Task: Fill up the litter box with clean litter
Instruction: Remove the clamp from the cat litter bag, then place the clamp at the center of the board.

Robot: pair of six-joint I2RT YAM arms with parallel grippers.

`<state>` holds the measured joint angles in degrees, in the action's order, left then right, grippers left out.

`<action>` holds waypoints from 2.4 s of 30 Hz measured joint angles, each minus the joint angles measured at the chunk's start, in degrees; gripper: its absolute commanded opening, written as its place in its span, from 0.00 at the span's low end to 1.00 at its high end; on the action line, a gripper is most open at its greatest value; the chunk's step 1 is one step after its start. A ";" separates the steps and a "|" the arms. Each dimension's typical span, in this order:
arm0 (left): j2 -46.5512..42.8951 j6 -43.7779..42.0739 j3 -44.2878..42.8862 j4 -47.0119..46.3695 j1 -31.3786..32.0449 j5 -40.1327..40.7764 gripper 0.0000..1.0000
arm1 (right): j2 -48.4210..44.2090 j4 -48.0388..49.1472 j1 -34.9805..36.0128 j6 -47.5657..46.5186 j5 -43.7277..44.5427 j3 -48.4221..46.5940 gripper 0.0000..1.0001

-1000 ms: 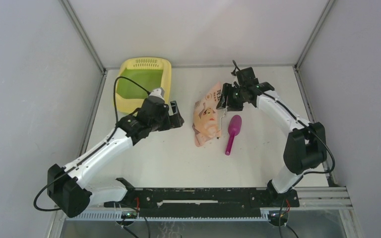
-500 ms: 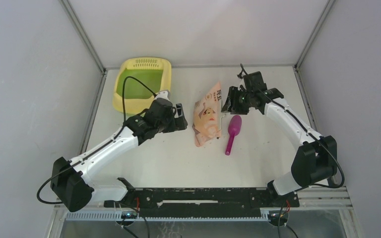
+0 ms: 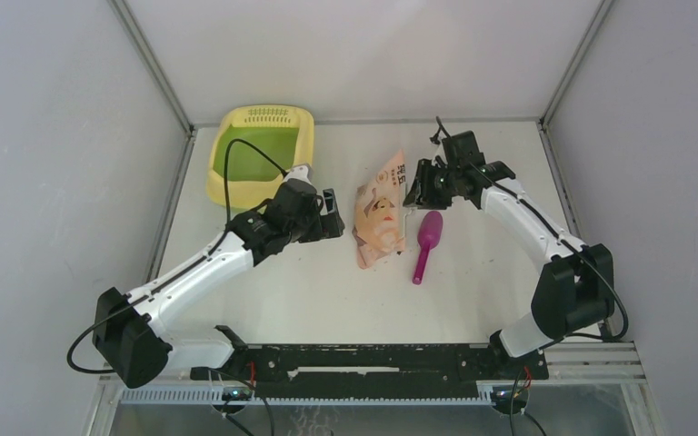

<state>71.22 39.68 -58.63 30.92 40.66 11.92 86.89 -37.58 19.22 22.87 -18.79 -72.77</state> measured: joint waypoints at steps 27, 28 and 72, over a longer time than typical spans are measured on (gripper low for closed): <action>0.00 -0.13 0.00 1.03 0.04 1.46 0.95 | -9.14 -0.44 -12.90 0.44 3.93 0.13 0.00; -0.02 -0.15 0.00 1.29 0.04 1.49 0.96 | -8.96 -0.22 -14.36 0.44 4.39 0.66 0.00; 0.28 -2.16 -5.57 5.73 0.07 3.89 1.00 | 7.74 18.71 -18.51 5.01 -21.70 8.17 0.69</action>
<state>71.50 37.52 -64.20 36.64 40.73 15.81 94.63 -18.87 0.71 27.88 -40.49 -64.60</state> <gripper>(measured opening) 0.996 0.663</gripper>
